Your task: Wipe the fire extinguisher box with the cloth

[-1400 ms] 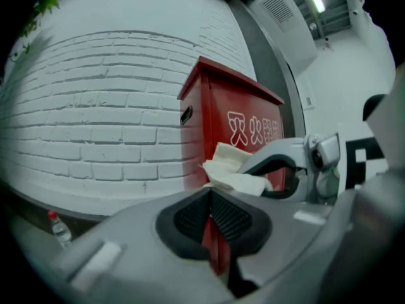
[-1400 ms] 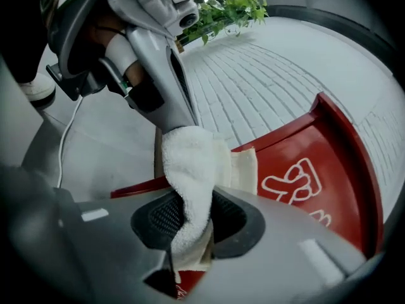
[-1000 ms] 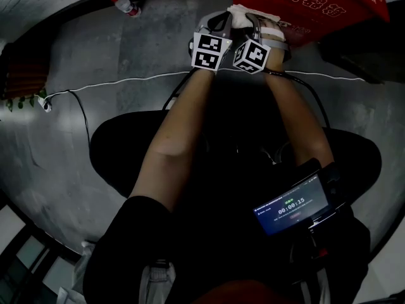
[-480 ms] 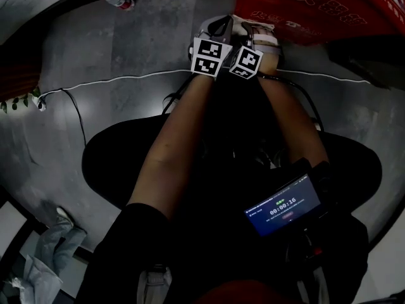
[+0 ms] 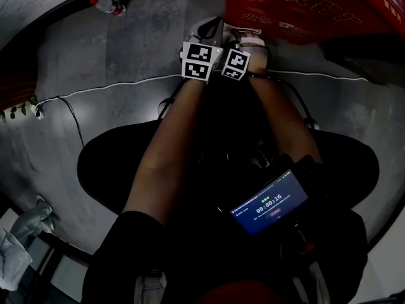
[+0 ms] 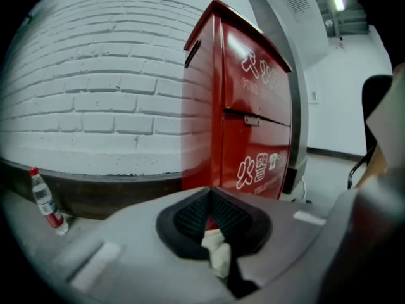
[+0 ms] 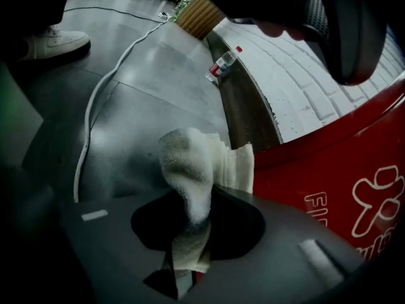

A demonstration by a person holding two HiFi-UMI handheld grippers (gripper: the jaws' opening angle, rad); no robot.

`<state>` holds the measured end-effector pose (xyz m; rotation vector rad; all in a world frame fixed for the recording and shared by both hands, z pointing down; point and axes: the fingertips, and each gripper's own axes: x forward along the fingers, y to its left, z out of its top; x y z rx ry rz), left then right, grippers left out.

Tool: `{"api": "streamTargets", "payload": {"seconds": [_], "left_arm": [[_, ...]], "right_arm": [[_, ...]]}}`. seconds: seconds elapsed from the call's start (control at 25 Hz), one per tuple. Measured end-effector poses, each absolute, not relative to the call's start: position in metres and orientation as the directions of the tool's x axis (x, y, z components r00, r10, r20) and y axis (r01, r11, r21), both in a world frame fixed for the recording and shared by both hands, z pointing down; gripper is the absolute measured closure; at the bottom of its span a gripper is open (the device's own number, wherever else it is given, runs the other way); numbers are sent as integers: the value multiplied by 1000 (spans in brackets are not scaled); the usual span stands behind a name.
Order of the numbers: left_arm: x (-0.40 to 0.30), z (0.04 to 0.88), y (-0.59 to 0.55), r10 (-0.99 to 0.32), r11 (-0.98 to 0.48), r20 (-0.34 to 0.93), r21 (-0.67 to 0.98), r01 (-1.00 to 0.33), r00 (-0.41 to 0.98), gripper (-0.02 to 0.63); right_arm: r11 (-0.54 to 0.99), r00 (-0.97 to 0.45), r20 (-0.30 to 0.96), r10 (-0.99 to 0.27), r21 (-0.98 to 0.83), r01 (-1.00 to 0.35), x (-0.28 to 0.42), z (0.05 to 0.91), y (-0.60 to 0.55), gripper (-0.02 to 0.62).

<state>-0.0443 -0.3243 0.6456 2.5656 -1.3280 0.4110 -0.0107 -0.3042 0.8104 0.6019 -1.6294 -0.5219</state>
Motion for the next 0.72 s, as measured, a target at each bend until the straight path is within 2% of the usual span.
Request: {"api": "streamTargets", "payload": {"seconds": [0.2,0.4,0.72], "left_arm": [[-44,617,-322,-779,-556,309,60,-829,545,607],[-29,581,-306,-781,-551,277,114,-826,559,607],[0,525,-273,-784,-593,198,38,-804,588,607]], "right_arm": [[769,-135,758,-638,619,-158,-14,780,-296,499],[711,-191,685,-703,673,-204,-7,720,-274,499],[560,-161,538,-828,770,-306,58,608,-252,497]]}}
